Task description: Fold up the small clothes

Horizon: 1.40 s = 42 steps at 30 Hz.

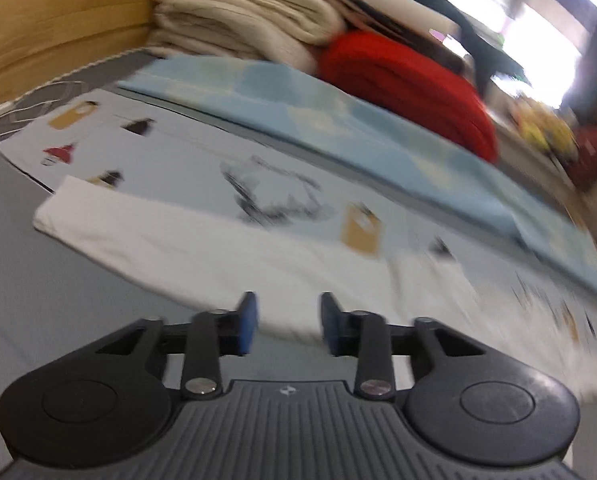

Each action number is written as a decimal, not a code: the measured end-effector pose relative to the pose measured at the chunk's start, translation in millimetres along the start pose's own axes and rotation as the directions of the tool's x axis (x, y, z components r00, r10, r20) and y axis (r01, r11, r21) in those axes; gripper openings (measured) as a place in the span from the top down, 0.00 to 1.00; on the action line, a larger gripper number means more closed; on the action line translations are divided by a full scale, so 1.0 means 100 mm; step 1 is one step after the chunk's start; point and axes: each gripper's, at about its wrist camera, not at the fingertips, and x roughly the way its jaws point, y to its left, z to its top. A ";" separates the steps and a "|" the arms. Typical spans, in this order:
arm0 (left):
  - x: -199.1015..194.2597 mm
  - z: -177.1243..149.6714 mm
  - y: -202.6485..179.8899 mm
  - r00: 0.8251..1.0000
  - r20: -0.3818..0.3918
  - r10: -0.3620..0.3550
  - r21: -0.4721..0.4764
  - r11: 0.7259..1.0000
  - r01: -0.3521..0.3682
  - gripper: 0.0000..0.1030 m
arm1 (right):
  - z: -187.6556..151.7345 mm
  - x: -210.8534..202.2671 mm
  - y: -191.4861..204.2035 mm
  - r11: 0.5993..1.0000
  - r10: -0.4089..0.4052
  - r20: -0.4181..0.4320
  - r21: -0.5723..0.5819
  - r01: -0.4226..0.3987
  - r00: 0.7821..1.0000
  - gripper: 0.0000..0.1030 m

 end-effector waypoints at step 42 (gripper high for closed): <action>0.98 0.40 2.18 0.976 0.132 0.174 -0.634 0.771 -0.052 0.97 | 0.25 0.43 0.18 1.000 -0.005 -0.137 -0.016 0.003 0.991 0.95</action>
